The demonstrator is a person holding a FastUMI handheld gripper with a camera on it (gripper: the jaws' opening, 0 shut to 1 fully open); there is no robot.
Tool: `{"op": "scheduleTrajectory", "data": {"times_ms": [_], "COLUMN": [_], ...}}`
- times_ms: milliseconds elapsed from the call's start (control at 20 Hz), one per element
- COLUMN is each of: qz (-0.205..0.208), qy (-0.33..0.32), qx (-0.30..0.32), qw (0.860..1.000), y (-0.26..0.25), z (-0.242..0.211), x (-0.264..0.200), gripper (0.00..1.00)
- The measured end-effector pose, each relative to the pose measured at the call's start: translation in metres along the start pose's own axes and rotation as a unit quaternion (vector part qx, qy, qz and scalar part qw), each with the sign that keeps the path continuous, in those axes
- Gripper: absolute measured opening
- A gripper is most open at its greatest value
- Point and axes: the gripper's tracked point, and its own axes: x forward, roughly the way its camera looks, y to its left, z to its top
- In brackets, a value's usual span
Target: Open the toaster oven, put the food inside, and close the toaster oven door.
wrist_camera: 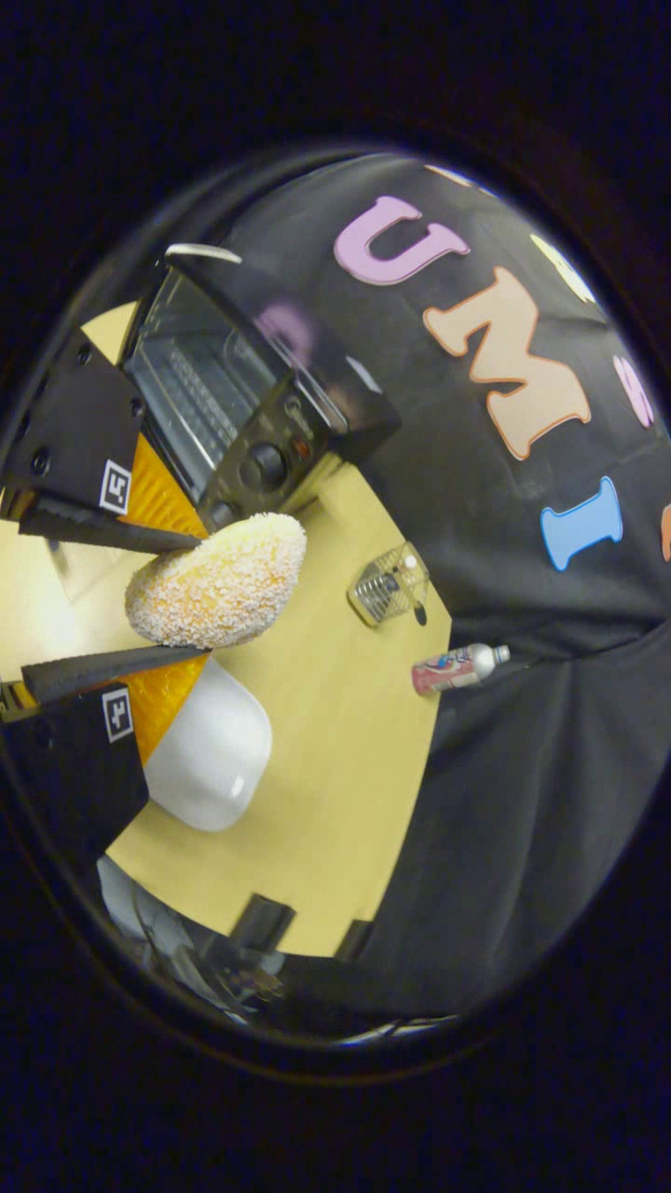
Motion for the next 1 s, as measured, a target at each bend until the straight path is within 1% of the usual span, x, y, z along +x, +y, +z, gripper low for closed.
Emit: {"op": "scheduleTrajectory", "data": {"times_ms": [250,450,550,750,950,1000], "qz": [0.05,0.078,0.092,0.111,0.12,0.123], "qy": [0.032,0.055,0.075,0.09,0.088,0.087], "qx": [0.062,0.091,0.105,0.129,0.139,0.138], "qw": [0.996,0.991,0.987,0.981,0.979,0.979], "y": [0.05,0.092,0.113,0.149,0.167,0.169], "z": [-0.044,-0.066,-0.074,-0.084,-0.083,-0.083], "x": [-0.012,-0.005,0.008,0.025,0.045,0.047], "gripper": [0.53,0.53,0.53,0.53,0.53,0.59]}}
